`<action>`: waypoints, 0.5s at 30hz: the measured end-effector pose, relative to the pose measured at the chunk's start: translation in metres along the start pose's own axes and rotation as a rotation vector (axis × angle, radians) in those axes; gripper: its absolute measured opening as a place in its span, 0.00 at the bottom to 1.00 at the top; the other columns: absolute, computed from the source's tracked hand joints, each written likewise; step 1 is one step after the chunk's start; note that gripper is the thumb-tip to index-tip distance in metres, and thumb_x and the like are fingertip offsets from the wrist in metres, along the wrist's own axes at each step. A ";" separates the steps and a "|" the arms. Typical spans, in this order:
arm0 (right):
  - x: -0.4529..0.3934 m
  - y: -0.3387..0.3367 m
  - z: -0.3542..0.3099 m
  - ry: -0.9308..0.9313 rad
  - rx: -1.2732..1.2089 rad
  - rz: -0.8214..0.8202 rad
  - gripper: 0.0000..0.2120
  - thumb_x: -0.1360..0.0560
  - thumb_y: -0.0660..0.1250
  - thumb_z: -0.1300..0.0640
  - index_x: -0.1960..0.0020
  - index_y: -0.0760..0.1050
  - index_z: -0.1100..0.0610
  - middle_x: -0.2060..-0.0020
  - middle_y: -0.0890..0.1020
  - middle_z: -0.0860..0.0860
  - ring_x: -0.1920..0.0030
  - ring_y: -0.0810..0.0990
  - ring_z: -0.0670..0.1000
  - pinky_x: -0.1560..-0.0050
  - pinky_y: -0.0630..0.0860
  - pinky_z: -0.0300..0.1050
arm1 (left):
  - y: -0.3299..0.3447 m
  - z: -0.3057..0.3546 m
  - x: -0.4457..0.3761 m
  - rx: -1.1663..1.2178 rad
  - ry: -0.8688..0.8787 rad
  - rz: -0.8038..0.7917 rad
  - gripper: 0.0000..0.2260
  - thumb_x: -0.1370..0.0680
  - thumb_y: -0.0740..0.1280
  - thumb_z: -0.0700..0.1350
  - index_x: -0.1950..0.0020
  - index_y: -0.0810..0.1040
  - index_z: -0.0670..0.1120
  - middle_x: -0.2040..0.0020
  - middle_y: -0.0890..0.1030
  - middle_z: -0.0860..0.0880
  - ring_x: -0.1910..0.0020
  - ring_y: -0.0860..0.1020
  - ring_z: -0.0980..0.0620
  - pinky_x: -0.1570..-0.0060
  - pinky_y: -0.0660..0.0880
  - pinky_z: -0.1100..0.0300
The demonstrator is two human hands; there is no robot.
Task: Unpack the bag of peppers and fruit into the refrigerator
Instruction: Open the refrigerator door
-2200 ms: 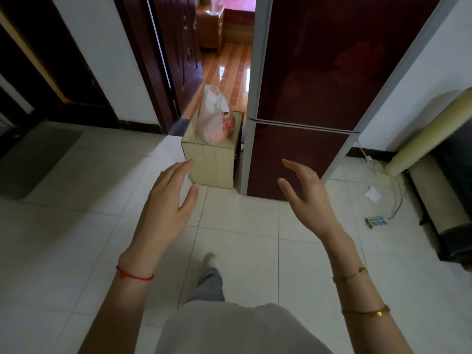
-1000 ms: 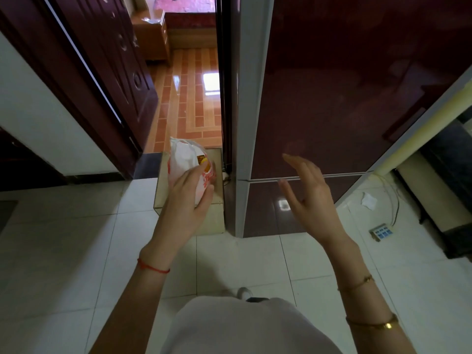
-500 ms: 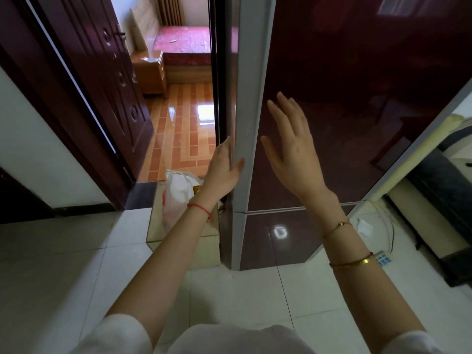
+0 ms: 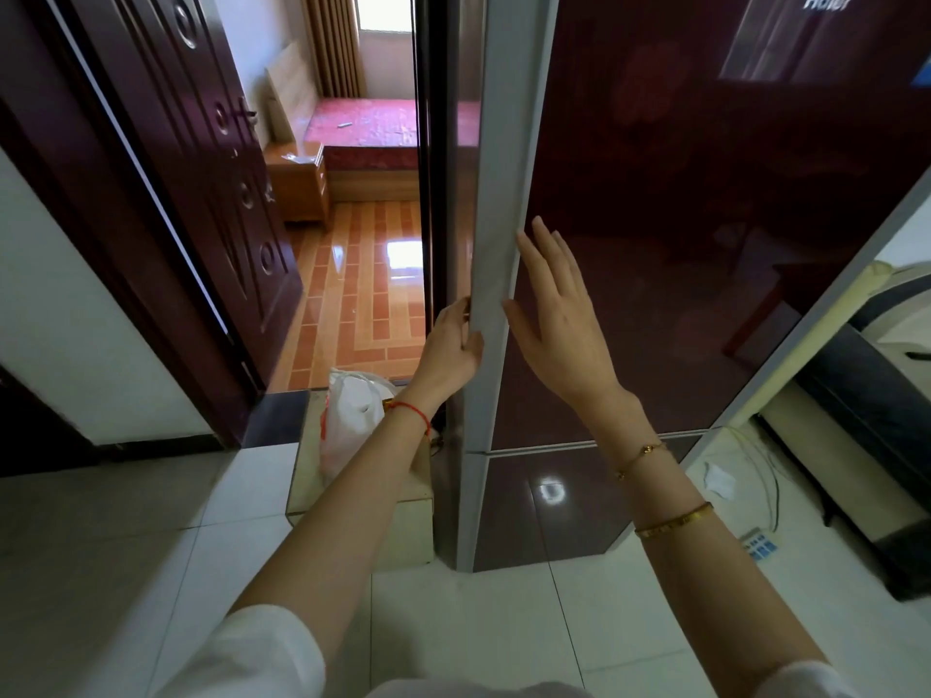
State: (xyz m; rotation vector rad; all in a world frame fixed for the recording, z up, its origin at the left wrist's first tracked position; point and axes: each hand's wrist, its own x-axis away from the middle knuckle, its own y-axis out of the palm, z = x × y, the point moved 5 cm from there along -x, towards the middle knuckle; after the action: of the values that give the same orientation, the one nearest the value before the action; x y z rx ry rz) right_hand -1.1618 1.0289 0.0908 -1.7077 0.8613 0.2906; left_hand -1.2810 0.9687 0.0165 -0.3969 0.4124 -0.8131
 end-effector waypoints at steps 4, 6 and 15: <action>0.006 0.002 -0.002 0.016 -0.008 -0.009 0.31 0.19 0.61 0.54 0.20 0.52 0.56 0.20 0.52 0.52 0.20 0.47 0.52 0.21 0.51 0.49 | -0.003 -0.002 0.002 0.008 -0.006 -0.049 0.20 0.18 0.58 0.40 0.26 0.63 0.45 0.27 0.67 0.44 0.29 0.69 0.47 0.37 0.65 0.61; 0.009 0.003 -0.004 0.018 -0.004 -0.001 0.31 0.19 0.62 0.54 0.20 0.52 0.56 0.20 0.52 0.52 0.20 0.48 0.53 0.21 0.52 0.51 | -0.003 0.000 0.008 0.012 0.006 -0.067 0.18 0.18 0.58 0.41 0.27 0.65 0.46 0.29 0.68 0.45 0.31 0.70 0.48 0.36 0.67 0.60; 0.064 -0.022 -0.021 0.032 0.097 0.261 0.29 0.21 0.66 0.55 0.23 0.60 0.61 0.24 0.60 0.58 0.22 0.57 0.57 0.24 0.60 0.54 | 0.002 0.014 0.063 0.063 0.202 0.027 0.12 0.19 0.60 0.53 0.50 0.76 0.46 0.56 0.81 0.48 0.58 0.80 0.56 0.56 0.77 0.62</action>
State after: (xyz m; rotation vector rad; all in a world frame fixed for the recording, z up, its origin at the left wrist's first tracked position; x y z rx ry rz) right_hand -1.1068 0.9858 0.0756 -1.5145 1.1070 0.3912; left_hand -1.2339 0.9243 0.0145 -0.2511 0.5775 -0.8410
